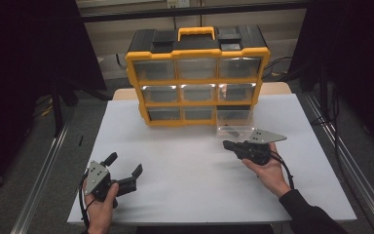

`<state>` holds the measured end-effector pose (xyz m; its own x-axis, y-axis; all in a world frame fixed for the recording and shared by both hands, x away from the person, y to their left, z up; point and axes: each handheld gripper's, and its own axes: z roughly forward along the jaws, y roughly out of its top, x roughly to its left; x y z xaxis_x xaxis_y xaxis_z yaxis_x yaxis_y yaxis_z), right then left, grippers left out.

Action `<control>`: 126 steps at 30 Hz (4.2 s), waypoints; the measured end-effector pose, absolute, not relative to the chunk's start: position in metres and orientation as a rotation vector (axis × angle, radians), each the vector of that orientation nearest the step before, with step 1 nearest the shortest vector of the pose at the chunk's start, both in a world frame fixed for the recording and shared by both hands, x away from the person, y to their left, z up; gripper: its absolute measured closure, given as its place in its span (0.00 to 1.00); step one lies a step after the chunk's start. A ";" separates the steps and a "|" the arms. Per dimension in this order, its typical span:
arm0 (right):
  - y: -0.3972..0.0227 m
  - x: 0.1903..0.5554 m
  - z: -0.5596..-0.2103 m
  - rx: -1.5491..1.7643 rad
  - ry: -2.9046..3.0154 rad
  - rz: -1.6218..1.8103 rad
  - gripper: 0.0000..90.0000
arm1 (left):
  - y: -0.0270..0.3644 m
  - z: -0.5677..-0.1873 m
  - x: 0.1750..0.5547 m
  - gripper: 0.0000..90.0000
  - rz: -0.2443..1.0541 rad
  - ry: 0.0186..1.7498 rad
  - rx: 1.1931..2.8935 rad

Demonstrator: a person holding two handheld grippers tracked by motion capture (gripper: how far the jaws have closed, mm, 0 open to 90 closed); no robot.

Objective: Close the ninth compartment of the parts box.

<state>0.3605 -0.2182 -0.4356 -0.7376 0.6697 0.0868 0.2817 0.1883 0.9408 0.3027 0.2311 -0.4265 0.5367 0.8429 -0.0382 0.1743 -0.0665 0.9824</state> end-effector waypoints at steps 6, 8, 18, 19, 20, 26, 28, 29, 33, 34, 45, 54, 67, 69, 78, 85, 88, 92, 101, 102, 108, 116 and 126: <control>-0.212 0.369 -0.432 0.890 2.124 1.548 1.00 | 0.230 -0.426 0.302 0.03 0.689 0.893 1.565; -0.210 0.372 -0.433 0.898 2.140 1.551 1.00 | 0.231 -0.426 0.302 0.03 0.690 0.892 1.564; -0.207 0.386 -0.434 0.906 2.151 1.519 1.00 | 0.231 -0.426 0.302 0.03 0.690 0.890 1.569; -0.207 0.388 -0.436 0.907 2.153 1.515 1.00 | 0.231 -0.426 0.302 0.03 0.689 0.893 1.566; -0.208 0.389 -0.437 0.904 2.162 1.495 1.00 | 0.231 -0.426 0.302 0.03 0.691 0.892 1.565; -0.210 0.392 -0.442 0.914 2.162 1.467 1.00 | 0.231 -0.426 0.302 0.03 0.690 0.890 1.562; -0.211 0.393 -0.442 0.916 2.153 1.457 1.00 | 0.231 -0.426 0.302 0.03 0.688 0.891 1.562; -0.212 0.393 -0.441 0.915 2.147 1.451 1.00 | 0.231 -0.426 0.302 0.03 0.688 0.890 1.562; -0.215 0.394 -0.440 0.925 2.092 1.412 1.00 | 0.231 -0.426 0.302 0.03 0.687 0.888 1.563; -0.217 0.395 -0.440 0.927 2.082 1.406 1.00 | 0.231 -0.426 0.302 0.03 0.686 0.888 1.564; -0.218 0.396 -0.440 0.924 2.061 1.382 1.00 | 0.231 -0.426 0.302 0.03 0.685 0.886 1.566; -0.217 0.394 -0.437 0.917 2.021 1.380 1.00 | 0.231 -0.426 0.302 0.03 0.687 0.884 1.569; -0.223 0.397 -0.440 0.954 1.998 1.377 1.00 | 0.232 -0.426 0.302 0.03 0.684 0.885 1.565; -0.223 0.397 -0.440 0.954 1.997 1.376 1.00 | 0.232 -0.426 0.302 0.03 0.684 0.885 1.566; -0.222 0.399 -0.441 0.946 1.987 1.370 1.00 | 0.231 -0.426 0.302 0.03 0.683 0.883 1.566; -0.222 0.402 -0.443 0.961 1.985 1.361 1.00 | 0.231 -0.426 0.302 0.03 0.679 0.886 1.562; -0.223 0.403 -0.444 0.962 1.982 1.368 1.00 | 0.231 -0.426 0.302 0.03 0.682 0.886 1.561; -0.225 0.404 -0.441 0.971 1.973 1.379 1.00 | 0.231 -0.426 0.302 0.03 0.682 0.883 1.565; -0.223 0.409 -0.439 0.968 1.991 1.363 1.00 | 0.232 -0.426 0.303 0.03 0.682 0.887 1.563; -0.223 0.410 -0.439 0.970 1.992 1.357 1.00 | 0.232 -0.426 0.303 0.03 0.685 0.886 1.568; -0.226 0.413 -0.440 0.994 1.974 1.357 1.00 | 0.232 -0.426 0.302 0.03 0.686 0.884 1.564; -0.227 0.416 -0.440 0.994 1.970 1.352 1.00 | 0.231 -0.426 0.303 0.03 0.686 0.883 1.566; -0.227 0.418 -0.440 1.002 1.960 1.358 1.00 | 0.232 -0.426 0.303 0.03 0.686 0.886 1.564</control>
<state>0.4183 -0.2275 -0.4404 -0.5718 0.8200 -0.0232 0.2663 0.2123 0.9402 0.3029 0.2316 -0.4262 0.5435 0.8383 -0.0424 0.1693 -0.0601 0.9837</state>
